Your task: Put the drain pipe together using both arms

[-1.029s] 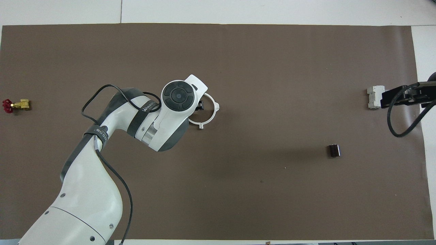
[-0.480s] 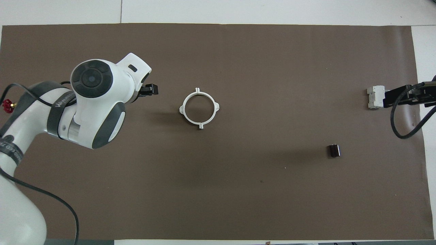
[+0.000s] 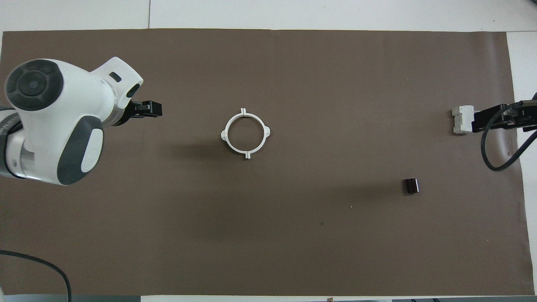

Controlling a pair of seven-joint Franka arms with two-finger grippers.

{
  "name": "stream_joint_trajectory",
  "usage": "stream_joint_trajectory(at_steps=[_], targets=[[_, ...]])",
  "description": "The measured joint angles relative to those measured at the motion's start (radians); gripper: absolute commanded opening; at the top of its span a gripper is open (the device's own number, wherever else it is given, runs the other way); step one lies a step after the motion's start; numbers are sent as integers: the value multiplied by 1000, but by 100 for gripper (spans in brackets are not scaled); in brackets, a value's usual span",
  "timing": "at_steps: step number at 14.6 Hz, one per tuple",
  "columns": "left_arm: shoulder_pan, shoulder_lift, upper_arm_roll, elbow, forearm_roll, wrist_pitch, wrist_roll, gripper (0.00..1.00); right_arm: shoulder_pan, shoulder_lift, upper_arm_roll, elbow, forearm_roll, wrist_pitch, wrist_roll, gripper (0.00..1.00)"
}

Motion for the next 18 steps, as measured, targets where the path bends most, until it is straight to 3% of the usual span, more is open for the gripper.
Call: stream_joint_trajectory(at_steps=[5,11,18], targets=[[92,-71,3,28,-1,-148,76,100,0,0,1,1,0,2,0,100],[137,-74,4,135,-2,-302,77,100,0,0,1,2,0,2,0,100],[177,-74,4,175,-2,-364,78,100,0,0,1,2,0,2,0,100]])
